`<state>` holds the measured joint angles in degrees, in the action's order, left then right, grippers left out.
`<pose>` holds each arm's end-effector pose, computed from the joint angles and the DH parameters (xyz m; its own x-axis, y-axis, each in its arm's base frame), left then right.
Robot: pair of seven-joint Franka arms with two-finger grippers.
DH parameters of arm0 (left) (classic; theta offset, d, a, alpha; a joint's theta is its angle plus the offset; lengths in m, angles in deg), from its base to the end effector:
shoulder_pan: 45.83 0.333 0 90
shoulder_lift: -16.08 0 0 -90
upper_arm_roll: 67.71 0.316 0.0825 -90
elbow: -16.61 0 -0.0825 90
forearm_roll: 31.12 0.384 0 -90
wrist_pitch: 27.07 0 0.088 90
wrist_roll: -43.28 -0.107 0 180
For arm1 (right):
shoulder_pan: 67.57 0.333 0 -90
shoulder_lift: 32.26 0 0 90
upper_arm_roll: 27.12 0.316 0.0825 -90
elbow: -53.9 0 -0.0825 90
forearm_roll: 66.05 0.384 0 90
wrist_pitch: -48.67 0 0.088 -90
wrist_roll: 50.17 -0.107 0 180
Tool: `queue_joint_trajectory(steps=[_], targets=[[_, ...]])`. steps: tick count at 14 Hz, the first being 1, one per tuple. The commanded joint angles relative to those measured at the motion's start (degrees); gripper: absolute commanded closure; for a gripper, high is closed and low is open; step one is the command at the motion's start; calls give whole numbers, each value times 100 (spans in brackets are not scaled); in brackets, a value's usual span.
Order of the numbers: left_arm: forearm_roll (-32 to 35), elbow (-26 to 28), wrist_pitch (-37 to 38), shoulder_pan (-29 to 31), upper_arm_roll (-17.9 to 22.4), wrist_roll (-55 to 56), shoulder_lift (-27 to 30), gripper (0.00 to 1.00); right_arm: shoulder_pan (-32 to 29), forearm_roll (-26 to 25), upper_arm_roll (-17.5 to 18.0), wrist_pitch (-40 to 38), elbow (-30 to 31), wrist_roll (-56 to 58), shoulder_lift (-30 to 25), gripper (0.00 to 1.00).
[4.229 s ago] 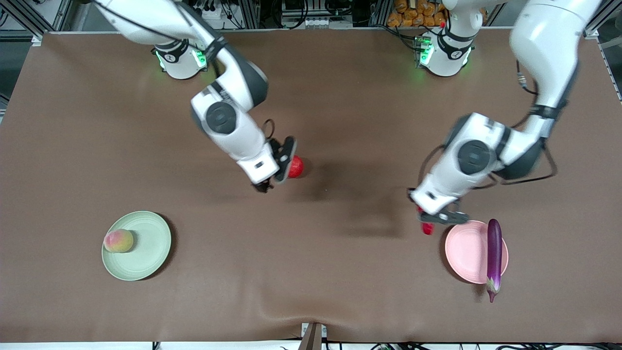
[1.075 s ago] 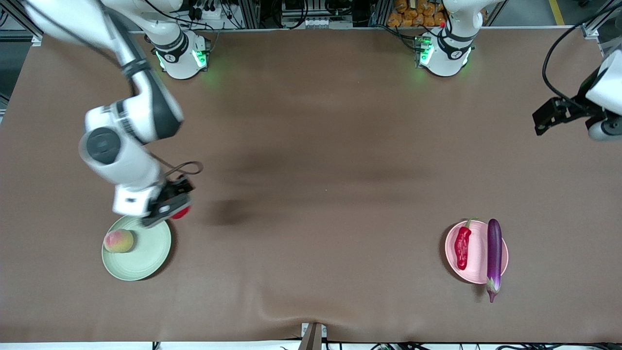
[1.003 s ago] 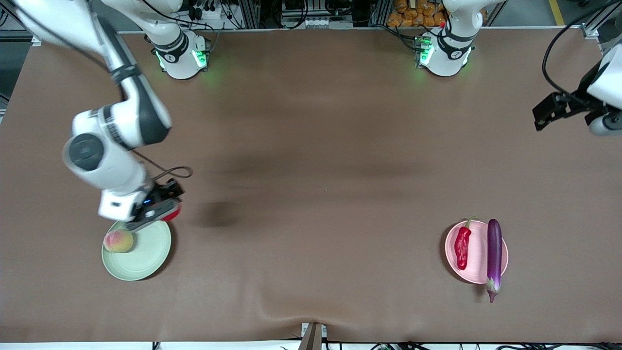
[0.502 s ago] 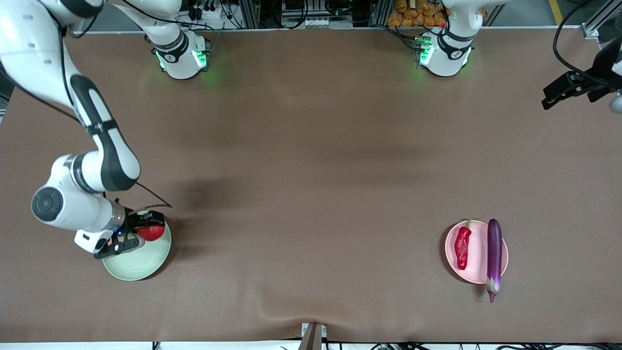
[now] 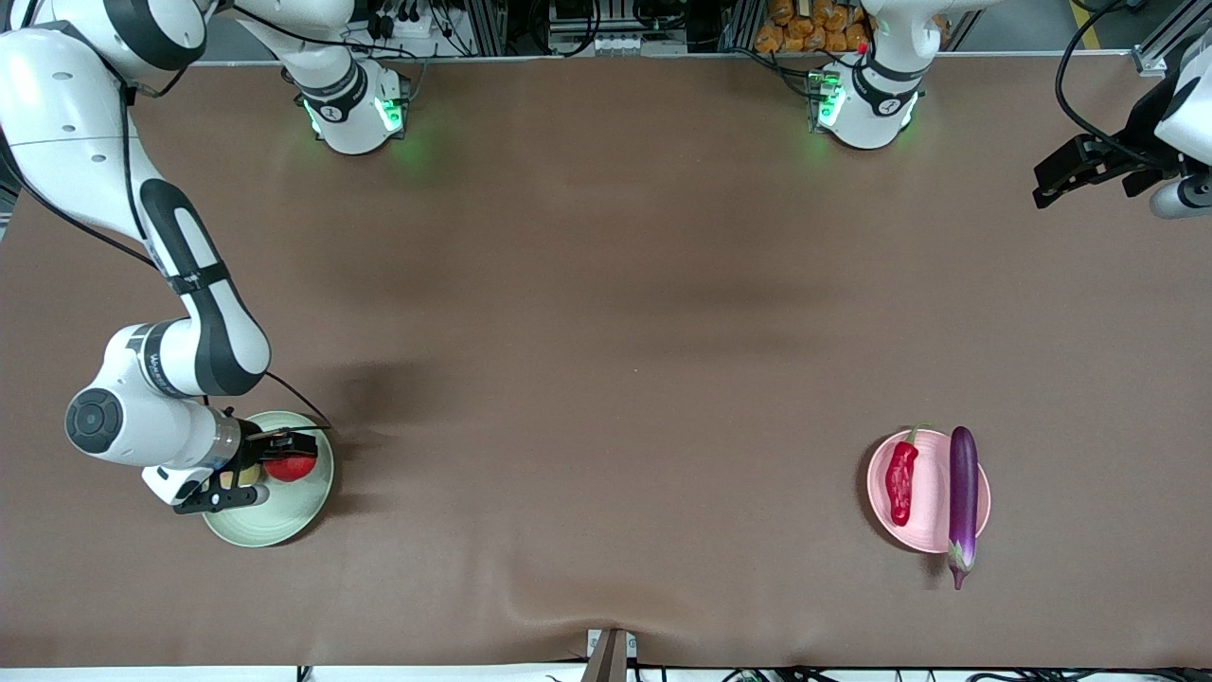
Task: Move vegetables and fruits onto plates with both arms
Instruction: 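Carry the apple to the green plate while the left gripper withdraws, then release the apple beside the peach and lift the right gripper away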
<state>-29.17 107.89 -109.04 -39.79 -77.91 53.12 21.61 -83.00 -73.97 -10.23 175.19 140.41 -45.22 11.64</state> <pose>0.5083 -0.0380 0.6530 0.9927 0.1055 -0.0576 0.1020 -0.9929 -0.0617 0.7078 -0.0200 0.2218 0.9922 0.1224 -0.0244 0.1195 -0.9881 -0.0973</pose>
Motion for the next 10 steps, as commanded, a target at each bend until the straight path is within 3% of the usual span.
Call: queue_joint_trajectory(steps=[1,6,8,10], targets=[[-98,13,67,29,26,-148,80,0,-56,106,25,-30,-152,-29,-21,0],[-150,-14,67,38,70,-166,62,0,-101,141,69,-118,-372,-55,-678,0],[-159,-14,67,38,70,-166,53,0,-126,158,78,-616,-389,-90,-1005,0],[-168,-22,67,38,70,-158,62,0,-162,429,17,-987,-171,-99,-1722,0]])
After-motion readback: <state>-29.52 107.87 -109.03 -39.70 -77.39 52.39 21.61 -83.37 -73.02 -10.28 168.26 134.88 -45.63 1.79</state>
